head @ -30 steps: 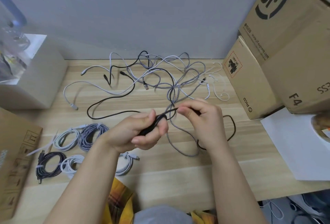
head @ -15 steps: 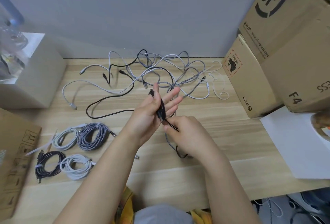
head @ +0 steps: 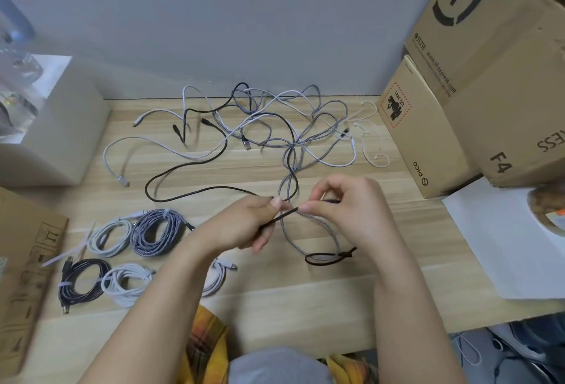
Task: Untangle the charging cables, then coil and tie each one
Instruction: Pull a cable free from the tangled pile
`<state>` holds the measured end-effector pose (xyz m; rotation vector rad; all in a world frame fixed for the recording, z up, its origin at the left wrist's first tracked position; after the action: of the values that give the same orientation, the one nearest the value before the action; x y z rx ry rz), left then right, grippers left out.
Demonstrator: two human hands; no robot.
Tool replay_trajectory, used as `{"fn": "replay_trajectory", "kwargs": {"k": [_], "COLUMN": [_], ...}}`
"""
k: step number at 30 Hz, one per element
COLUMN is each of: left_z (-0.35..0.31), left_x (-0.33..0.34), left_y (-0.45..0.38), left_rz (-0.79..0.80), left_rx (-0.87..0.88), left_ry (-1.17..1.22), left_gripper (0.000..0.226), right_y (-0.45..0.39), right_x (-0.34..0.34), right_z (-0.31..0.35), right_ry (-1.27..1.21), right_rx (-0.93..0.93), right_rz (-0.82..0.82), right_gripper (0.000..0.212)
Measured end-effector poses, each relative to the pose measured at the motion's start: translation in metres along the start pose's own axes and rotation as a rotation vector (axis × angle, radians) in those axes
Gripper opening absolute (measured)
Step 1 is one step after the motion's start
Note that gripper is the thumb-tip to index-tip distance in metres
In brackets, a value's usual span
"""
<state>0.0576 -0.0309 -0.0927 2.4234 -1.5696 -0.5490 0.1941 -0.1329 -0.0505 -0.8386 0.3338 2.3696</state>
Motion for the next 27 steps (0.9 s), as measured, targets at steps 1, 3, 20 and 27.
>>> {"fn": "replay_trajectory", "kwargs": {"k": [1, 3, 20, 27], "left_z": [-0.001, -0.006, -0.021, -0.007], "left_x": [-0.001, -0.002, -0.012, -0.015], "left_y": [0.003, 0.008, -0.020, -0.009], "left_rz": [0.080, 0.267, -0.300, -0.273], "left_rx": [-0.002, 0.042, 0.387, 0.099], "left_ry": [0.123, 0.372, 0.675, -0.046], "left_gripper": [0.050, 0.045, 0.052, 0.015], "right_y": [-0.001, -0.001, 0.015, 0.007], "right_x": [-0.001, 0.000, 0.060, 0.031], "right_z": [0.001, 0.004, 0.005, 0.007], "right_ry": [-0.057, -0.185, -0.089, 0.140], "right_rx": [0.008, 0.003, 0.014, -0.046], "right_rz": [-0.020, -0.026, 0.457, 0.186], "right_gripper": [0.021, 0.017, 0.017, 0.009]}}
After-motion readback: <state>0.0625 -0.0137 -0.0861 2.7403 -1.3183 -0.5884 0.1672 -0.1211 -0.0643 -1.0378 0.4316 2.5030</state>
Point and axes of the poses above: each hand's wrist, its own y-axis away from the middle knuckle, its own x-axis out of the palm, z = x × y, the point moved 2 cm from there along -y, towards the middle knuckle, and after that the axes turned 5 degrees about -z, right-handed, at the moved point
